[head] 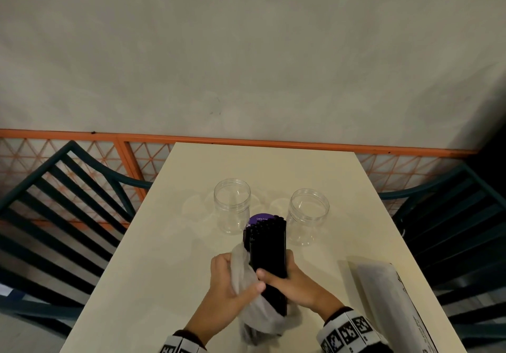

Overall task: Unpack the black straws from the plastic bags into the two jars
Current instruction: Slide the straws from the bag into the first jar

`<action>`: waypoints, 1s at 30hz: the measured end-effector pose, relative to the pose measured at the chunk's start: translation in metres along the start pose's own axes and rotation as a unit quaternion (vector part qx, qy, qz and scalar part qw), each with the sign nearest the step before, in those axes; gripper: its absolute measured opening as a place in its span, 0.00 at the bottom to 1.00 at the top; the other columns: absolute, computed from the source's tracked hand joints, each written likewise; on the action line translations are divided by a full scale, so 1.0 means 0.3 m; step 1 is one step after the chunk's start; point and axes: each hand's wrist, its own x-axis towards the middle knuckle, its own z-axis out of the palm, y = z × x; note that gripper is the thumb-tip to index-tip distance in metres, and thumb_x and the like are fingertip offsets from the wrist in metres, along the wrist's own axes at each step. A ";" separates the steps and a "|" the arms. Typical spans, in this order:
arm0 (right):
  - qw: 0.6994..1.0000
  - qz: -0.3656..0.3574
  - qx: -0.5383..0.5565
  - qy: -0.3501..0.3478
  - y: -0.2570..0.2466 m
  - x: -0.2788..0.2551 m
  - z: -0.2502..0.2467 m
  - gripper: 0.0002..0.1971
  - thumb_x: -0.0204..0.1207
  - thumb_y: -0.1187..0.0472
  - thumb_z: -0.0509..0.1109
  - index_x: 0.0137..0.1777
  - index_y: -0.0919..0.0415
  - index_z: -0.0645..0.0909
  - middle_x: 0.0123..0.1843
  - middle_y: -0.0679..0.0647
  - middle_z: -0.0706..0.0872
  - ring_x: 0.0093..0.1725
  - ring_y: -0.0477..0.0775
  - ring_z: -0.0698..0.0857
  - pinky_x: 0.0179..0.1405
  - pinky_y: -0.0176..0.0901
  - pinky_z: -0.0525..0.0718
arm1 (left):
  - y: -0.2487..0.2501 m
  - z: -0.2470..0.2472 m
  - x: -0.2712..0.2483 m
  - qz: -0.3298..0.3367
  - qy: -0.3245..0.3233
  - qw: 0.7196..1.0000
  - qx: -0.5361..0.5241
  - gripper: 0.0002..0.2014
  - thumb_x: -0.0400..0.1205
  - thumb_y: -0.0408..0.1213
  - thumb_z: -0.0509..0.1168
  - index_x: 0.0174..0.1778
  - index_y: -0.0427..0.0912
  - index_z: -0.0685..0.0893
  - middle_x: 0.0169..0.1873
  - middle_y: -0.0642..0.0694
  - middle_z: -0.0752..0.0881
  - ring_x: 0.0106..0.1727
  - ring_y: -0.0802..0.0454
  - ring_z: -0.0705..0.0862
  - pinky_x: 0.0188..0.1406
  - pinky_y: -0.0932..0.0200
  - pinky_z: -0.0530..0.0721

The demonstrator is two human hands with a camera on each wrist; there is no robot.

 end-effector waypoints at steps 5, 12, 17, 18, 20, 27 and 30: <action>0.997 -0.023 0.004 0.075 -0.007 -0.011 0.007 0.34 0.63 0.44 0.78 0.60 0.51 0.60 0.58 0.48 0.77 0.56 0.41 0.79 0.48 0.33 0.81 | 0.005 0.011 -0.001 0.024 0.053 0.967 0.247 0.46 0.47 0.77 0.66 0.56 0.59 0.61 0.55 0.58 0.54 0.58 0.54 0.62 0.59 0.61 0.69; 0.996 -0.058 0.054 -0.036 -0.007 -0.067 -0.006 0.53 0.53 0.46 0.82 0.74 0.43 0.50 0.70 0.49 0.70 0.70 0.46 0.74 0.65 0.38 0.79 | 0.025 0.010 0.014 -0.004 0.173 0.983 0.057 0.21 0.73 0.34 0.72 0.55 0.48 0.67 0.54 0.42 0.66 0.51 0.62 0.72 0.47 0.65 0.74; 0.984 -0.054 -0.132 -0.109 -0.014 -0.114 -0.015 0.67 0.57 0.57 0.84 0.76 0.39 0.28 0.72 0.44 0.58 0.73 0.46 0.62 0.72 0.42 0.70 | 0.026 -0.006 0.011 -0.019 0.200 0.979 0.035 0.20 0.74 0.32 0.70 0.55 0.47 0.67 0.55 0.41 0.67 0.48 0.68 0.69 0.53 0.57 0.71; 0.982 -0.068 -0.150 -0.096 -0.017 -0.115 -0.009 0.65 0.58 0.57 0.82 0.76 0.40 0.29 0.70 0.45 0.59 0.72 0.46 0.63 0.71 0.41 0.71 | 0.027 -0.002 0.010 -0.019 0.204 0.978 0.035 0.20 0.74 0.32 0.70 0.55 0.47 0.67 0.55 0.41 0.67 0.47 0.69 0.69 0.54 0.56 0.71; 0.982 -0.089 -0.155 -0.062 -0.008 -0.105 -0.005 0.56 0.63 0.54 0.78 0.78 0.43 0.37 0.67 0.48 0.64 0.69 0.45 0.66 0.68 0.36 0.70 | 0.030 -0.001 0.011 -0.013 0.217 0.975 0.036 0.20 0.74 0.31 0.70 0.54 0.46 0.67 0.55 0.41 0.66 0.47 0.72 0.68 0.57 0.55 0.73; 0.967 -0.126 -0.207 0.083 0.025 -0.079 -0.015 0.30 0.79 0.67 0.61 0.77 0.42 0.60 0.47 0.52 0.70 0.47 0.39 0.74 0.47 0.16 0.71 | 0.036 -0.003 -0.018 0.044 0.203 0.970 0.126 0.21 0.65 0.59 0.70 0.47 0.59 0.71 0.52 0.55 0.58 0.53 0.55 0.66 0.46 0.71 0.74; 0.966 -0.113 -0.164 0.167 0.025 -0.060 -0.013 0.27 0.73 0.69 0.66 0.69 0.45 0.73 0.40 0.49 0.77 0.39 0.42 0.77 0.40 0.24 0.76 | 0.037 0.006 -0.035 0.066 0.166 0.974 0.137 0.19 0.63 0.60 0.71 0.43 0.57 0.74 0.50 0.51 0.64 0.48 0.61 0.74 0.36 0.72 0.78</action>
